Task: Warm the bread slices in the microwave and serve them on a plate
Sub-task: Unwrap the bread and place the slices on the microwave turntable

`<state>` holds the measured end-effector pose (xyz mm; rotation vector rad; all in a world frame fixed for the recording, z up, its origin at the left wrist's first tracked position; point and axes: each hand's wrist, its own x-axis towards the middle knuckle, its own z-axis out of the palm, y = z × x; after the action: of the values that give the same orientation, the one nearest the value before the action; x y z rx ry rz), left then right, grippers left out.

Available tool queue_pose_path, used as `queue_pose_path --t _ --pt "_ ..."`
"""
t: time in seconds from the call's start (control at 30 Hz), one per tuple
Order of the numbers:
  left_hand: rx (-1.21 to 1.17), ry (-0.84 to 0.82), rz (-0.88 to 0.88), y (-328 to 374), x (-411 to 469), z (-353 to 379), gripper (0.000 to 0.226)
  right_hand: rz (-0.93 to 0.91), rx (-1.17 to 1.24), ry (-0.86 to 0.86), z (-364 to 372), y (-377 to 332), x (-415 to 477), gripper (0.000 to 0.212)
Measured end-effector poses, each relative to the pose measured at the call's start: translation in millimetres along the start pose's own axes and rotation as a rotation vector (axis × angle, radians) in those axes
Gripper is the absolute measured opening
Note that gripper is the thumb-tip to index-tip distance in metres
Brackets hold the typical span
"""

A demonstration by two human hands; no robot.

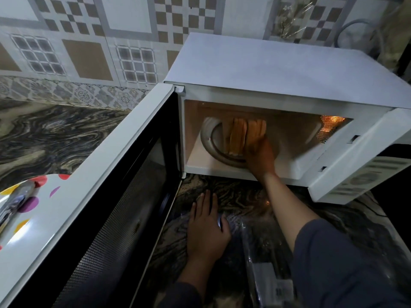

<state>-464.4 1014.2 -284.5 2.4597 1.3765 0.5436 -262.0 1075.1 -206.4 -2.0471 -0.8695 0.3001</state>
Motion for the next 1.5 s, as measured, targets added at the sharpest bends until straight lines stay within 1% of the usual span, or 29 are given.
queue_pose_path --t 0.07,0.13,0.17,0.23,0.3,0.37,0.43,0.5,0.57,0.67,0.77,0.9,1.0,1.07,1.13,1.23,1.37,1.5 --pt "0.001 0.019 0.011 0 1 1 0.061 0.005 0.021 0.026 -8 -11 -10 0.056" --pt "-0.012 0.02 0.013 -1 1 1 0.061 0.017 0.017 -0.022 -17 -17 -26 0.057" --pt "-0.017 0.014 0.014 -1 1 1 0.062 0.052 -0.004 -0.047 -22 -18 -36 0.059" --pt "-0.031 0.0 0.009 -2 1 -1 0.064 0.074 -0.036 -0.045 -33 -16 -53 0.059" --pt "-0.072 -0.054 0.011 -1 0 -7 0.067 0.057 -0.039 -0.026 -49 -17 -74 0.055" --pt "-0.132 -0.087 0.034 -2 -2 -14 0.057 0.055 -0.053 -0.045 -68 -16 -98 0.049" --pt "-0.25 -0.089 0.029 -3 -7 -20 0.045 0.048 -0.046 -0.053 -84 -13 -123 0.043" --pt "-0.402 -0.118 -0.053 0 -16 -26 0.036 0.044 -0.022 -0.036 -98 -7 -148 0.039" --pt "-0.586 -0.159 -0.175 8 -31 -34 0.031 0.062 0.002 -0.044 -109 1 -173 0.037" --pt "-0.803 -0.197 -0.31 27 -68 -51 0.04 0.083 0.042 -0.091 -122 16 -213 0.038" --pt "-0.944 -0.211 -0.365 46 -103 -59 0.045 0.103 0.031 -0.111 -127 31 -247 0.045" --pt "-1.144 -0.33 -0.485 73 -135 -66 0.03 0.203 -0.017 -0.167 -130 44 -275 0.055" --pt "-1.112 -0.375 -0.517 86 -146 -65 0.024 0.328 -0.059 -0.259 -132 50 -282 0.055" --pt "-1.11 -0.359 -0.555 90 -150 -62 0.015 0.403 -0.048 -0.293 -131 54 -286 0.051" --pt "-1.125 -0.335 -0.603 90 -153 -58 0.01 0.441 0.007 -0.285 -129 61 -289 0.038" --pt "-1.137 -0.309 -0.666 86 -158 -54 0.021 0.473 0.137 -0.29 -119 79 -291 0.011" --pt "-1.174 -0.296 -0.74 81 -164 -50 0.021 0.525 0.271 -0.268 -119 77 -302 0.008" --pt "-1.133 -0.266 -0.694 74 -165 -45 0.02 0.568 0.347 -0.26 -120 78 -304 0.011"
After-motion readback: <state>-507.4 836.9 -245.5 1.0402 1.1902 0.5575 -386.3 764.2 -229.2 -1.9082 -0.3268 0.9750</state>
